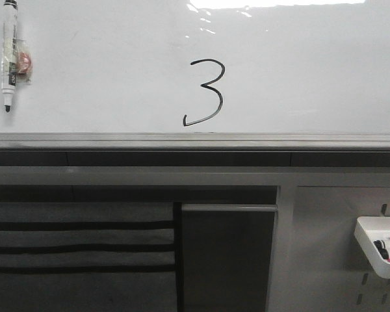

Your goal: Write number 3 on whiteboard

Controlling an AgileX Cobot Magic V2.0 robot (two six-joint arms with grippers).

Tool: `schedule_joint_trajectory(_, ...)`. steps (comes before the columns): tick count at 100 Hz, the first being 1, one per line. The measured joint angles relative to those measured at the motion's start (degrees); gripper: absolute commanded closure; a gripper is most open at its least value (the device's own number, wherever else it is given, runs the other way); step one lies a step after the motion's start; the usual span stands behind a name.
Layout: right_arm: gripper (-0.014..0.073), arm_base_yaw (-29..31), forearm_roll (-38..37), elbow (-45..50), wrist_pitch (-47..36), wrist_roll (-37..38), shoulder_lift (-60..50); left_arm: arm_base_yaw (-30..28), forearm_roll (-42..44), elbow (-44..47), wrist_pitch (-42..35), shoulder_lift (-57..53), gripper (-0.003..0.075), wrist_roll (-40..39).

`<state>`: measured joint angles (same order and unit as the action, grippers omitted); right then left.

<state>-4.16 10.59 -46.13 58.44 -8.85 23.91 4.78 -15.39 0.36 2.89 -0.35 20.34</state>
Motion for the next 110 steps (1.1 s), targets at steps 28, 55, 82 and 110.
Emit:
schedule_joint_trajectory(28, 0.0662, 0.00, 0.00, 0.00, 0.14, 0.00, 0.00, 0.00, -0.36, 0.00, 0.07, 0.00, 0.0739, 0.00)
schedule_joint_trajectory(55, 0.0662, 0.00, 0.00, 0.00, 0.14, 0.09, 0.00, 0.00, 3.07, 0.00, 0.07, 0.00, 0.0739, -2.24)
schedule_joint_trajectory(82, 0.0662, 0.00, 0.00, 0.00, 0.14, 0.09, 0.00, 0.00, 14.63, 0.00, 0.07, 0.00, 0.0739, -17.96)
schedule_joint_trajectory(110, 0.0662, 0.00, 0.00, 0.00, 0.14, 0.09, 0.00, 0.00, 15.39, 0.00, 0.07, 0.00, 0.0739, -19.12)
